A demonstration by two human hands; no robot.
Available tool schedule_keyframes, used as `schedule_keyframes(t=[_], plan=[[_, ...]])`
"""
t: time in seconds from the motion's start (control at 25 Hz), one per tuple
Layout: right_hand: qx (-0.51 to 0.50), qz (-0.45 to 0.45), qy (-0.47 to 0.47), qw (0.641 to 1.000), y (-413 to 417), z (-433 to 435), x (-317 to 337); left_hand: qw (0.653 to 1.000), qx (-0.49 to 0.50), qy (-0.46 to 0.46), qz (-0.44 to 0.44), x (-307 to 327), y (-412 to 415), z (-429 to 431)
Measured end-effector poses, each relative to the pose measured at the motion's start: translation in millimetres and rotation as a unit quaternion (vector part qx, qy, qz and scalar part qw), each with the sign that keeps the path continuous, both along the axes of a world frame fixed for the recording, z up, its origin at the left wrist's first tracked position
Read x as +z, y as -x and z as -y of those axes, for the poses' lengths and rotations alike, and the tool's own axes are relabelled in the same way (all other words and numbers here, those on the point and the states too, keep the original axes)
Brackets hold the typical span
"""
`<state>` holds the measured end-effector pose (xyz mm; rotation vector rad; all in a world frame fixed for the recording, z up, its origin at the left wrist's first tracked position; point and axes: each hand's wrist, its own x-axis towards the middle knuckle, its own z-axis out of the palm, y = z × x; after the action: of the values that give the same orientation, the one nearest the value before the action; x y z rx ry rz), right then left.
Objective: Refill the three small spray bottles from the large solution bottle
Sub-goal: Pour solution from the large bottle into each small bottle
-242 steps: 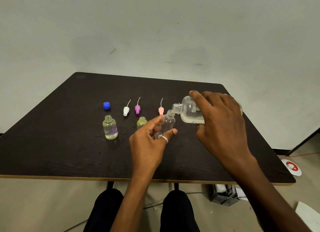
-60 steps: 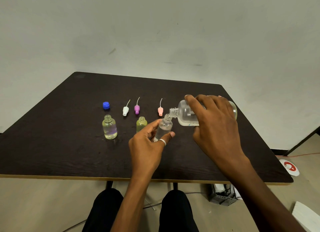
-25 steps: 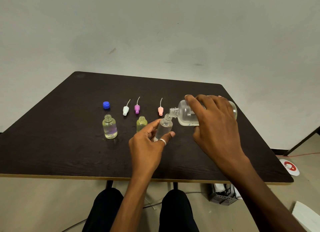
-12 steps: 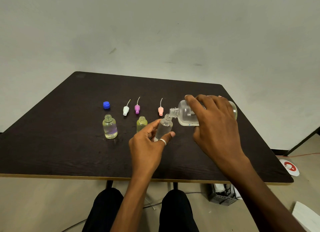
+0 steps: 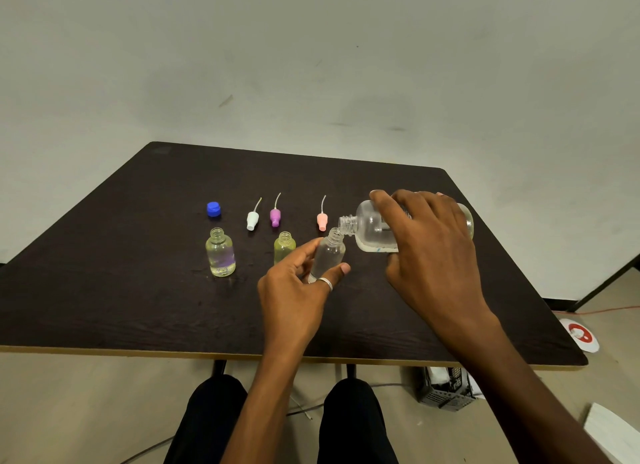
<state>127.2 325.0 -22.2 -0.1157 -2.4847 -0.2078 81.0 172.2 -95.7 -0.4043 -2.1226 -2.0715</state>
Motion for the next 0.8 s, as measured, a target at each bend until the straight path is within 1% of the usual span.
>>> schedule_keyframes(t=[0.28, 0.52, 0.68, 0.8], plan=[[0.006, -0.005, 0.012, 1.000, -1, 1, 1, 1.000, 0.000, 0.001, -0.003, 0, 0, 1], [0.002, 0.021, 0.045, 0.999, -1, 1, 0, 1.000, -0.001, -0.003, -0.002, 1, 3, 1], [0.003, 0.071, 0.118, 0.991, 0, -3, 0, 1.000, -0.010, 0.002, -0.004, 4, 4, 2], [0.020, 0.075, 0.222, 0.972, 2, -9, 4, 1.000, -0.007, -0.001, 0.002, 2, 6, 2]])
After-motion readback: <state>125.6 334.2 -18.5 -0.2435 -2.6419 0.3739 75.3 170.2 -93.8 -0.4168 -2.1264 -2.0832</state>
